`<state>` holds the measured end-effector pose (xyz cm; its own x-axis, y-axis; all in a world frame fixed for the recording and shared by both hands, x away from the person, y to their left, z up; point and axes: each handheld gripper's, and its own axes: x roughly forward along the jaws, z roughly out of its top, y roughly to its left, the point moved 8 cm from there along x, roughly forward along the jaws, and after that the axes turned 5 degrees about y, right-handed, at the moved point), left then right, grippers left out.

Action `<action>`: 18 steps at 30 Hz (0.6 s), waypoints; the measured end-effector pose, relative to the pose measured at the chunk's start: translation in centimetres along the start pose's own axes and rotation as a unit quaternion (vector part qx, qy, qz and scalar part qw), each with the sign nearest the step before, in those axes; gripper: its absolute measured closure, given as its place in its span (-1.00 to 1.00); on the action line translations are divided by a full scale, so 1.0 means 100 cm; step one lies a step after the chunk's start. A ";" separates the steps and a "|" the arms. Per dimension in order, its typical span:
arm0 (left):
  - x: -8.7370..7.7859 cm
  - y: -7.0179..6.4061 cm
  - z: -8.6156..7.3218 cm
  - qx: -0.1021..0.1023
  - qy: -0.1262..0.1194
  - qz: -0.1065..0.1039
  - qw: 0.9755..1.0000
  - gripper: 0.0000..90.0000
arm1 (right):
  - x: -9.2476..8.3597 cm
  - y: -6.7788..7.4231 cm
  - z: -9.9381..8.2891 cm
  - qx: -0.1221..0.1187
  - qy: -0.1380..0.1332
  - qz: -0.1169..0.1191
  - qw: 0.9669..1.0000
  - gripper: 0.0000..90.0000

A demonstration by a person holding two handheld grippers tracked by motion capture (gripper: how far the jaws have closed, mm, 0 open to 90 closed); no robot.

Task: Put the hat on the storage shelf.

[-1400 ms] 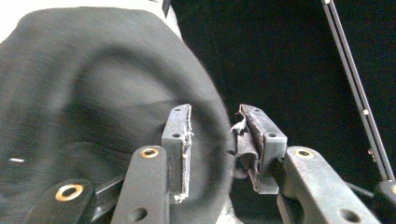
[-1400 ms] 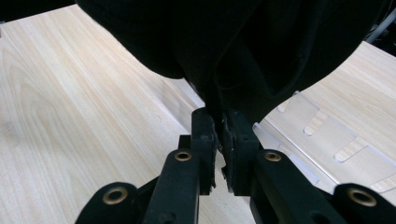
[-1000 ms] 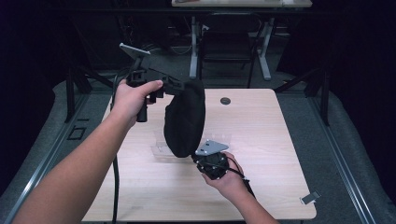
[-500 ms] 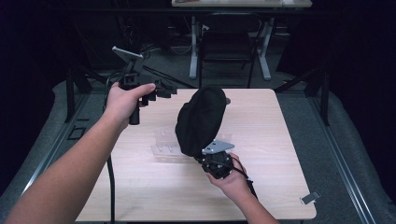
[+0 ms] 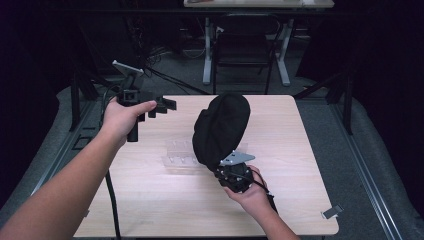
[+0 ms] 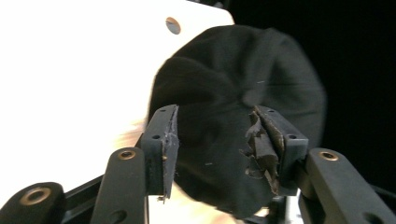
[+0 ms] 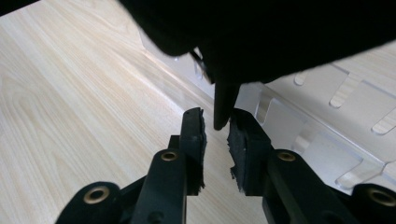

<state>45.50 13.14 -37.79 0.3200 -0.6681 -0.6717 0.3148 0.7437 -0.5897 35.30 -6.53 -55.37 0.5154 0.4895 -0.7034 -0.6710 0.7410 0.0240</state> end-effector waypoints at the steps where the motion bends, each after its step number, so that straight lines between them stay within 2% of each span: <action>1: 0.000 0.004 -0.001 0.004 0.000 0.005 1.000 0.11 | 0.000 0.001 -0.001 0.001 -0.001 0.002 1.000 0.64; 5: -0.002 0.018 -0.007 0.006 0.000 0.027 1.000 0.08 | -0.003 0.002 -0.005 -0.004 0.003 0.003 1.000 0.59; 6: -0.002 0.018 -0.007 0.006 0.000 0.027 1.000 0.07 | -0.005 0.001 -0.007 -0.005 0.004 0.001 1.000 0.57; 7: -0.002 0.026 -0.010 0.013 0.002 0.046 0.999 0.07 | -0.006 0.002 -0.007 -0.005 0.002 0.002 1.000 0.54; 8: -0.002 0.030 -0.012 0.015 0.002 0.053 0.998 0.06 | -0.007 0.002 -0.009 -0.002 0.002 0.002 1.000 0.51; 10: -0.002 0.032 -0.013 0.013 0.003 0.057 0.998 0.05 | -0.008 0.001 -0.010 -0.003 0.005 0.005 1.000 0.49; 11: -0.002 0.039 -0.017 0.020 0.006 0.068 0.997 0.04 | -0.011 0.000 -0.012 -0.004 0.007 -0.001 1.000 0.43; 12: -0.002 0.039 -0.017 0.020 0.006 0.068 0.997 0.04 | -0.012 -0.001 -0.014 -0.006 0.007 -0.001 1.000 0.39; 14: -0.002 0.048 -0.023 0.029 0.013 0.083 0.996 0.03 | -0.014 -0.003 -0.017 -0.003 0.007 -0.004 1.000 0.30; 16: -0.002 0.051 -0.025 0.027 0.013 0.085 0.996 0.02 | -0.014 -0.004 -0.018 -0.003 0.007 -0.006 1.000 0.27; 18: -0.002 0.059 -0.030 0.029 0.013 0.091 0.995 -0.01 | -0.016 -0.007 -0.025 -0.006 0.010 -0.009 1.000 0.23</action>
<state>44.58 17.73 -42.50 0.3529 -0.5212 -0.7770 0.3050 0.8492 -0.4311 33.59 -9.02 -56.04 0.5168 0.4673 -0.7173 -0.6680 0.7442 0.0035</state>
